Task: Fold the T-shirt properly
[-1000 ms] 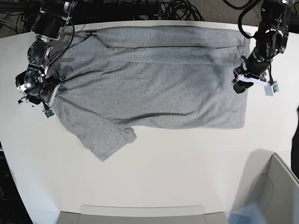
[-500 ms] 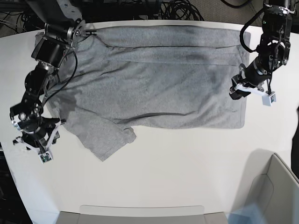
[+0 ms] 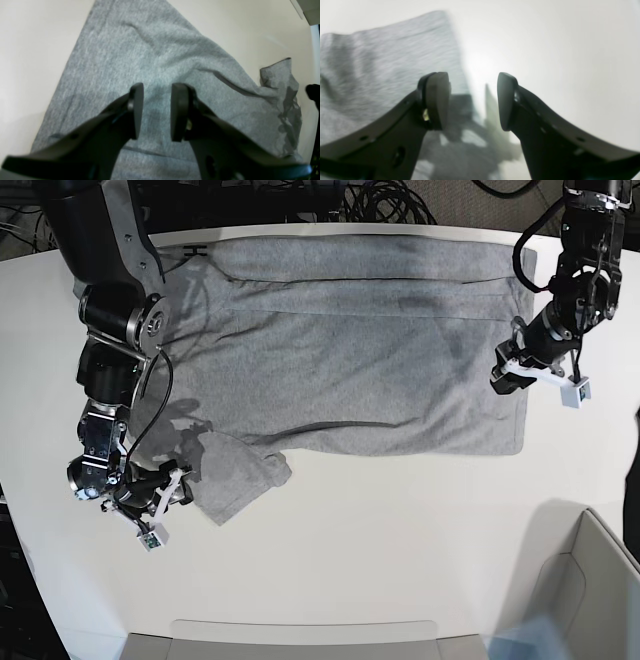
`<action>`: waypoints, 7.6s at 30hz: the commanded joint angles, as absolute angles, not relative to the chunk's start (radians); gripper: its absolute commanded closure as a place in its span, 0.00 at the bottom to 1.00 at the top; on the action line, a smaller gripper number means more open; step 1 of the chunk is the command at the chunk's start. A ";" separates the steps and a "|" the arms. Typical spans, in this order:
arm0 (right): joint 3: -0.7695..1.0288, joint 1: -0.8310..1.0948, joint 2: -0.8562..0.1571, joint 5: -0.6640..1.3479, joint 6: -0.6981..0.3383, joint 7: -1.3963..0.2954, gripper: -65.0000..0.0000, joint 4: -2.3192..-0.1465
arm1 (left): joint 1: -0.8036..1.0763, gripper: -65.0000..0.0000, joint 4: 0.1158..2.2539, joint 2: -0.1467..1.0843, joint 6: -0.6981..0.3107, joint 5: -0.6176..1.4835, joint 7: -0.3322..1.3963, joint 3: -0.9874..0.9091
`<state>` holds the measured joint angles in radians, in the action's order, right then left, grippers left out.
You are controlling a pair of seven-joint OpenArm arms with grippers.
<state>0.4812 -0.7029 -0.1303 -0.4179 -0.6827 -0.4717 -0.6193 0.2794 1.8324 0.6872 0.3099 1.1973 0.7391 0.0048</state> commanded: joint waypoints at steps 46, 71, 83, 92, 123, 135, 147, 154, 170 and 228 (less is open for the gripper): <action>0.407 -0.803 -0.159 -0.466 -0.698 -0.328 0.53 -0.277 | 0.005 0.68 1.627 0.679 0.027 1.070 0.753 -0.004; 0.406 -0.771 -0.163 -0.470 -0.698 -0.331 0.53 -0.334 | -0.332 0.57 0.881 0.561 -0.698 0.507 0.685 -0.031; 0.404 -0.769 -0.163 -0.470 -0.698 -0.331 0.53 -0.332 | -0.444 0.57 0.665 0.522 -0.698 0.447 0.608 -0.025; 0.403 -0.769 -0.163 -0.472 -0.698 -0.331 0.59 -0.332 | -0.443 0.96 0.662 0.499 -0.698 0.447 0.605 0.114; 0.407 -0.565 -0.082 -0.467 -0.698 -0.332 1.00 -0.895 | -0.216 1.00 1.130 0.493 -0.698 0.449 0.779 -0.205; 0.472 -0.412 -0.082 -0.360 -0.698 -0.369 1.00 -1.158 | -0.120 1.00 1.293 0.492 -0.698 0.449 0.779 -0.234; 0.483 -0.325 -0.082 -0.314 -0.698 -0.493 1.00 -1.351 | 0.019 1.00 1.497 0.429 -0.698 0.449 0.779 -0.332; 0.483 -0.211 -0.084 -0.255 -0.698 -0.495 1.00 -1.455 | 0.117 1.00 1.601 0.427 -0.698 0.449 0.779 -0.332; 0.519 -0.054 -0.091 -0.171 -0.698 -0.582 1.00 -1.621 | 0.288 1.00 1.793 0.346 -0.698 0.449 0.789 -0.435; 0.636 0.173 -0.077 -0.166 -0.698 -0.656 1.00 -1.813 | 0.611 0.82 1.916 0.259 -0.698 0.449 0.835 -0.429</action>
<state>0.6338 0.1818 -0.0700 -0.1749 -0.6830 -0.6735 -1.7920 0.6067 1.9003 0.2493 -0.6968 0.4377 0.8528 -0.4263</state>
